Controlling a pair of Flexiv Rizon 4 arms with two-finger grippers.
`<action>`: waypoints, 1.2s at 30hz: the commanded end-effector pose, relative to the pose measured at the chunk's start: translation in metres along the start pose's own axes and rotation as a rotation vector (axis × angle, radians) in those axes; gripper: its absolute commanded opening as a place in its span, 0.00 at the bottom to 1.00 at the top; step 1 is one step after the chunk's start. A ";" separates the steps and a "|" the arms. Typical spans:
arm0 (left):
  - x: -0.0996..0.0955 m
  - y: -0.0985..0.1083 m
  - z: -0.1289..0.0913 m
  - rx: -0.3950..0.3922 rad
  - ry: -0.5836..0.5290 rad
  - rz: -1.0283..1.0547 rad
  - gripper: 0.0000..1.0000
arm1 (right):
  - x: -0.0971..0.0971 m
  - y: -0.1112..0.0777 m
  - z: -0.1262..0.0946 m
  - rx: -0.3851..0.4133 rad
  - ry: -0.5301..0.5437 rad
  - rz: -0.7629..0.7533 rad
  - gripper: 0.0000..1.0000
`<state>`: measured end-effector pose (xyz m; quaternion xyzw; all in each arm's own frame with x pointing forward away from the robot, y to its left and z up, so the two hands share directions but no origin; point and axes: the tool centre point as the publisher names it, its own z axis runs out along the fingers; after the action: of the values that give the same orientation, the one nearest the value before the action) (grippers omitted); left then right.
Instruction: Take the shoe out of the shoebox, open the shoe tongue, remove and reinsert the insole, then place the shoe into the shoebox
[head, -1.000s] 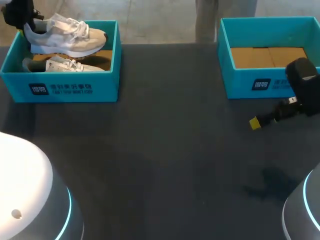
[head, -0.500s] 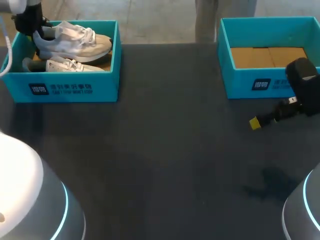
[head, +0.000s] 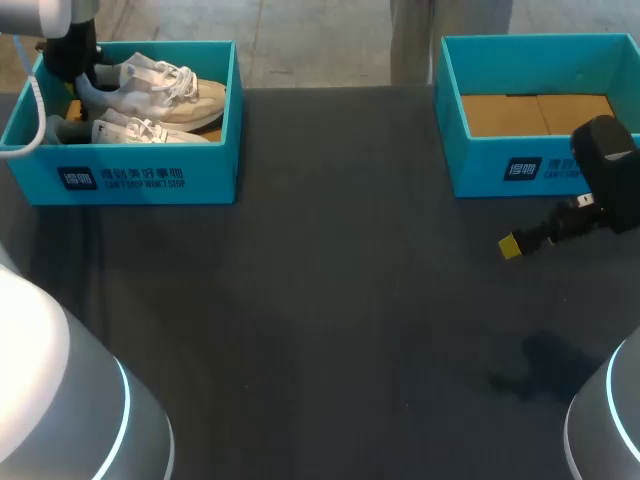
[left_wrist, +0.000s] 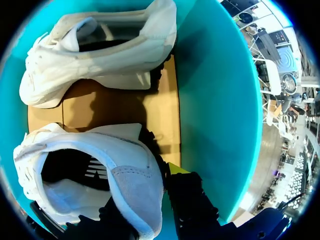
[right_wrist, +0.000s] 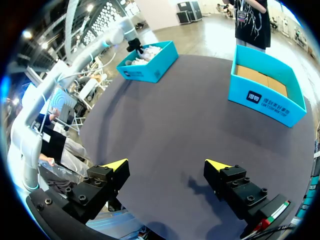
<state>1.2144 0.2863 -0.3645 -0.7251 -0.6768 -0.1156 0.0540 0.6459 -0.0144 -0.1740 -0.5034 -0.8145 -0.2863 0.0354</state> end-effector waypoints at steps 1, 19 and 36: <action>-0.001 0.015 0.009 0.031 0.001 0.005 0.00 | 0.000 -0.002 0.000 -0.003 -0.001 0.001 1.00; -0.003 0.006 -0.017 0.108 -0.063 0.004 1.00 | 0.000 -0.002 0.000 -0.003 -0.001 0.001 1.00; 0.002 -0.033 -0.098 0.066 -0.178 -0.026 1.00 | 0.000 -0.002 0.000 -0.003 -0.001 0.001 1.00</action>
<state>1.2045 0.2657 -0.2959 -0.7216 -0.6913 -0.0084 0.0361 0.6459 -0.0143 -0.1740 -0.5034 -0.8145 -0.2863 0.0354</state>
